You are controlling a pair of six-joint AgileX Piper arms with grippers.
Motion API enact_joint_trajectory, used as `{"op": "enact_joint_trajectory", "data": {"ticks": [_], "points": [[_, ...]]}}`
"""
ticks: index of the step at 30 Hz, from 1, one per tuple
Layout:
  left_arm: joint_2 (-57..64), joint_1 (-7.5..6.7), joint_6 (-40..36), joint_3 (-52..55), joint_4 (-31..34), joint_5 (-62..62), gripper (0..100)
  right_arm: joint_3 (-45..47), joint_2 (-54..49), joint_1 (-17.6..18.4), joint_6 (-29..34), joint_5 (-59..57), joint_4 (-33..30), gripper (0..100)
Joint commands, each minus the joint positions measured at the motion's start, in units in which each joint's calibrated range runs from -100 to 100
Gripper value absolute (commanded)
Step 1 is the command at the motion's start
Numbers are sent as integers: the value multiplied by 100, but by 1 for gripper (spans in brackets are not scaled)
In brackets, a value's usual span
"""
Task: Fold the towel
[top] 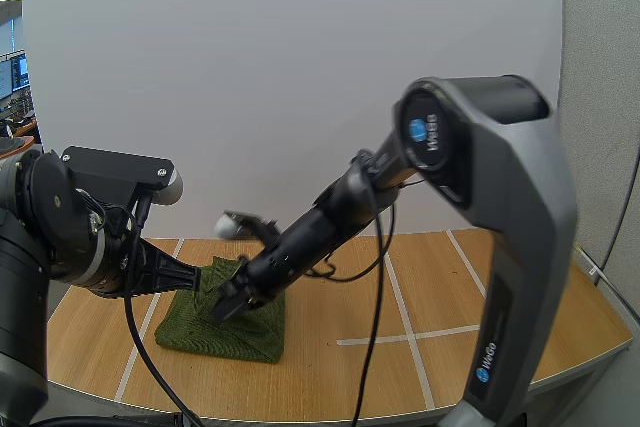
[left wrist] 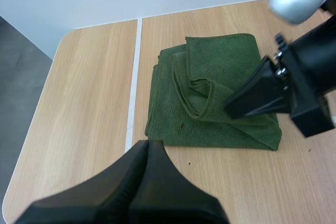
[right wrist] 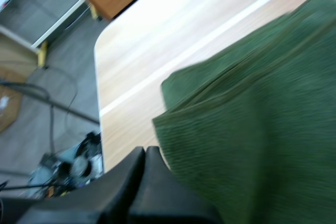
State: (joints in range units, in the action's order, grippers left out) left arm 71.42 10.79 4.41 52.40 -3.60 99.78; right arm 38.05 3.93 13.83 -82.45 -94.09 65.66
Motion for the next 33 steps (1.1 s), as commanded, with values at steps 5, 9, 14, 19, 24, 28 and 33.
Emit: {"op": "enact_joint_trajectory", "data": {"ticks": [5,9,14,19,24,28,33], "points": [[-17,-6,42,-60,105,22,0,-28,-1409,-807,187,-78,-615,0],[-17,-6,270,-60,106,22,0,-28,-1658,-1188,371,-78,-1107,0],[-17,-6,378,-60,134,22,0,94,-1748,-1644,381,-519,-1282,0],[-17,-6,412,-60,190,22,0,311,-1786,-2037,272,-591,-1320,0],[-17,-6,439,-60,248,22,0,516,-2090,-2311,272,-591,-1673,0],[-17,-6,430,-60,249,22,0,673,-2487,-2497,213,-591,-1891,0],[-17,-6,439,-60,220,-66,0,1037,-3080,-2691,46,-591,-2096,0]]}}
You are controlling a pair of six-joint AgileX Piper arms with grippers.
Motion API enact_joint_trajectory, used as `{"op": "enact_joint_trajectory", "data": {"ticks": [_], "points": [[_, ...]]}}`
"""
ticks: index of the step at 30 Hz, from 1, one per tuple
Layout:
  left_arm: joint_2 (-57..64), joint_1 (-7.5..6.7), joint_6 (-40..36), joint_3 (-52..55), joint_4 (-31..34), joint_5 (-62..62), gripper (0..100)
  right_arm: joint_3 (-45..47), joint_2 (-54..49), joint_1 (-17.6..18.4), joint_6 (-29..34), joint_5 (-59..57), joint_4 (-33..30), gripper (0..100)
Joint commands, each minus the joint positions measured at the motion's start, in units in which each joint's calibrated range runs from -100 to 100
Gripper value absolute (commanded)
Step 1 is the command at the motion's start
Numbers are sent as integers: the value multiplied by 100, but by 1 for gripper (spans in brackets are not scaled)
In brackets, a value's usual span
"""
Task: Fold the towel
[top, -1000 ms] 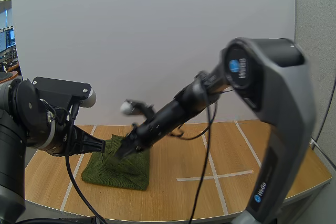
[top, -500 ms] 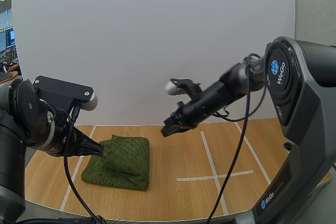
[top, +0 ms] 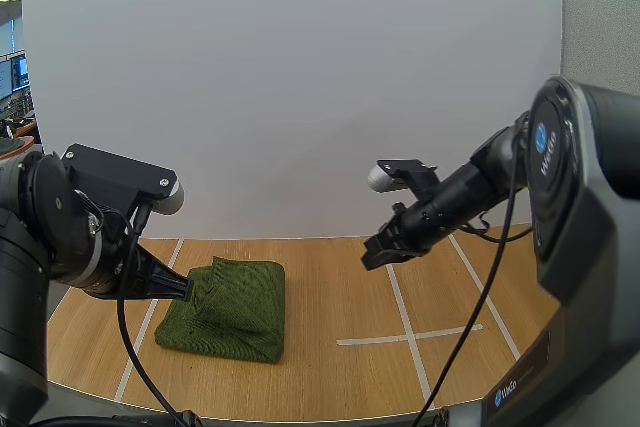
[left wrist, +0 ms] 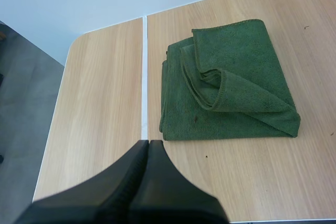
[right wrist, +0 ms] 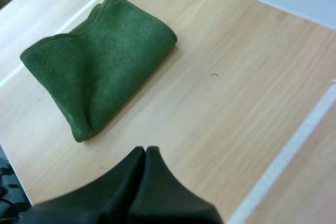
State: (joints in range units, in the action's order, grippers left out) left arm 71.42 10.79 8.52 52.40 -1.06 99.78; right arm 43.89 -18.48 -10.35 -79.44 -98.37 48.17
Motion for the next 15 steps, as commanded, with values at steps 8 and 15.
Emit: {"op": "enact_joint_trajectory", "data": {"ticks": [8,15], "points": [[-17,-6,19,-60,-171,-472,0,1090,-1309,-294,-448,-163,-397,0],[-17,-6,19,-60,-206,-526,0,1299,-1321,-294,-470,-163,-397,0]]}}
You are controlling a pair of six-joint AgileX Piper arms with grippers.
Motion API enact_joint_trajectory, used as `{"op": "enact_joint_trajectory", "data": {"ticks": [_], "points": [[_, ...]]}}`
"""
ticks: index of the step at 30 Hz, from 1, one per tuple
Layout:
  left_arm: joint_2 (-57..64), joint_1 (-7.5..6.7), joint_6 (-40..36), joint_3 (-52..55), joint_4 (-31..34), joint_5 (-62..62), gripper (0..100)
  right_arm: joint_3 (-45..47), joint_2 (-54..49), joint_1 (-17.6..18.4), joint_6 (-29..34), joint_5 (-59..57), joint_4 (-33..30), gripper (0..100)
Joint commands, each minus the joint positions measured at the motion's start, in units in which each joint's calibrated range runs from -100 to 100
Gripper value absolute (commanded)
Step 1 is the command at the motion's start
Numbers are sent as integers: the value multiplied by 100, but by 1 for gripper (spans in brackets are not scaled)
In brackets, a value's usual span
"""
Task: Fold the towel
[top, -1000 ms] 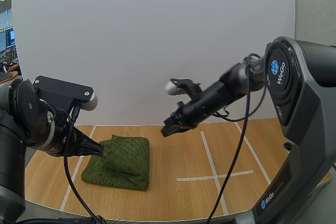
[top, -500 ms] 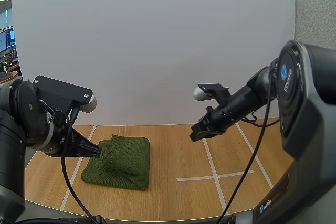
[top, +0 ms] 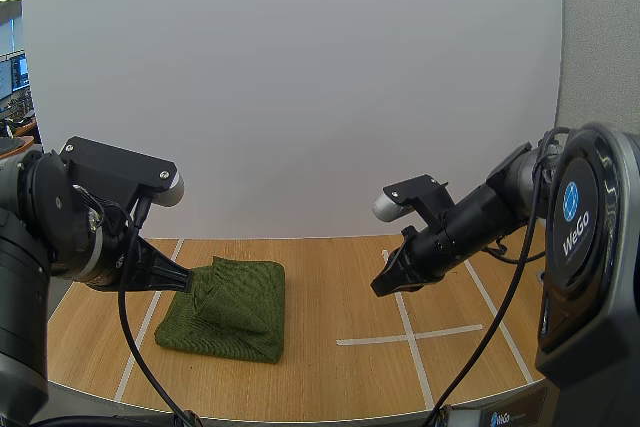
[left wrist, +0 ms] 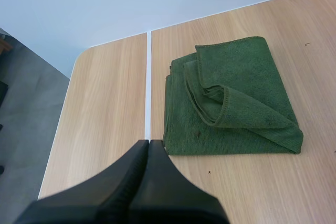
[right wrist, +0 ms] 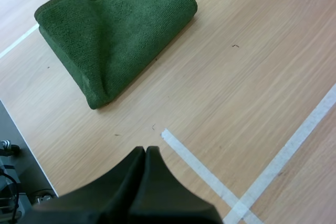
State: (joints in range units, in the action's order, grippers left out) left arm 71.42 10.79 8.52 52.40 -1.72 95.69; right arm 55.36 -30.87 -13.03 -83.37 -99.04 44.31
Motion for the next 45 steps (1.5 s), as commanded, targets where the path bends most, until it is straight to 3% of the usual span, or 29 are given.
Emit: {"op": "enact_joint_trajectory", "data": {"ticks": [1,8,13,23,26,32,37,40,45], "points": [[-17,-6,19,-60,-140,-97,0,188,-82,-25,-84,-96,-12,0],[-167,-6,41,-60,-508,-111,0,302,-82,-25,-84,-96,54,0],[-546,-6,455,-60,-1003,136,0,302,-331,-25,-84,-96,163,0],[-1776,-6,1457,-5,-1206,156,0,302,-1471,-25,243,-96,40,0],[-2103,-6,1891,112,-1393,282,10,302,-1680,-25,343,-96,-39,0],[-2539,-6,2417,256,-1631,307,52,316,-1751,-25,545,-96,-99,0],[-2782,-6,2927,256,-1652,266,77,316,-1751,-25,627,-96,-134,0],[-2971,-6,3235,256,-1652,266,86,316,-1751,-25,627,-96,-134,0],[-3267,-6,3896,256,-1668,174,86,316,-1751,-25,619,-96,-96,0]]}}
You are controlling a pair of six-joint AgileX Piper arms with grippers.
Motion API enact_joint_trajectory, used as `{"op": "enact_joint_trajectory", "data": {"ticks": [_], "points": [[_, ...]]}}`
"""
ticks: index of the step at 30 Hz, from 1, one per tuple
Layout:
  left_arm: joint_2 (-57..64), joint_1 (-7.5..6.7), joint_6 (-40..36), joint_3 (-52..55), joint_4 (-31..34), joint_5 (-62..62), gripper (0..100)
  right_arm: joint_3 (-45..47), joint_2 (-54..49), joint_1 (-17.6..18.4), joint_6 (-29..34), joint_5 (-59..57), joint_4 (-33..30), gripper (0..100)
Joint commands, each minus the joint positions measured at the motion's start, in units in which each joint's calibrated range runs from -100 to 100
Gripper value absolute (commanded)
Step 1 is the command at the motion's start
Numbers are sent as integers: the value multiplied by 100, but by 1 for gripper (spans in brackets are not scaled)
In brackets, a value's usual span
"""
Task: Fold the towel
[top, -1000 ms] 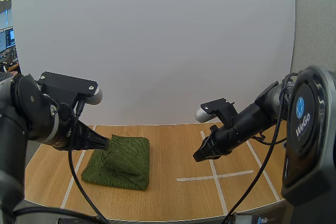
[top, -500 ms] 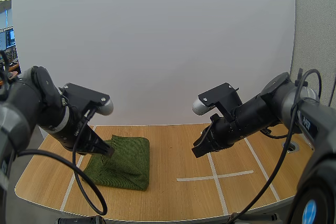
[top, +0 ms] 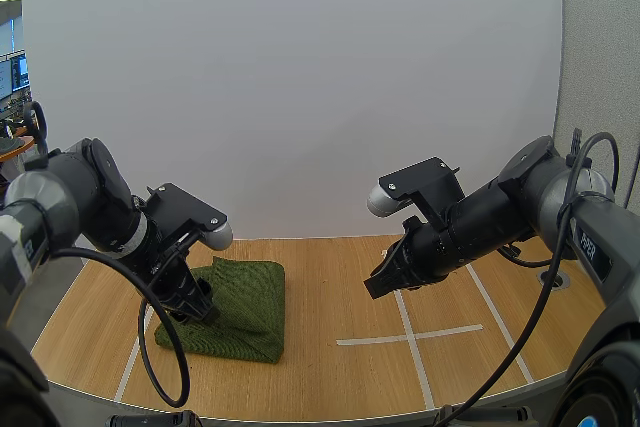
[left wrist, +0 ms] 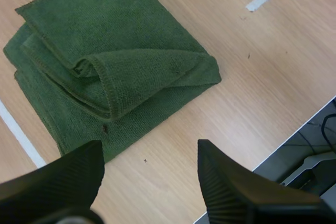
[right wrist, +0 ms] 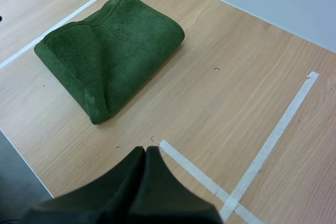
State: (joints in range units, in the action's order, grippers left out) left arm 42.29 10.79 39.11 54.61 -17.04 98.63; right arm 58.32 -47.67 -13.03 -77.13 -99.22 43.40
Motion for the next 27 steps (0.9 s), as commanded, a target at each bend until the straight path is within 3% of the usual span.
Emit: {"op": "enact_joint_trajectory", "data": {"ticks": [1,10,17,27], "points": [[-403,-6,958,36,-154,-245,86,20,-71,-25,-18,-78,5,0],[-463,-6,3172,36,-397,-1544,86,30,-71,-25,-185,-78,5,0],[-614,-6,4752,36,-946,-1196,85,30,-71,-25,-224,-78,-11,0],[-1374,-6,5423,40,-1179,-1120,85,30,-71,-25,-173,-78,-44,0]]}}
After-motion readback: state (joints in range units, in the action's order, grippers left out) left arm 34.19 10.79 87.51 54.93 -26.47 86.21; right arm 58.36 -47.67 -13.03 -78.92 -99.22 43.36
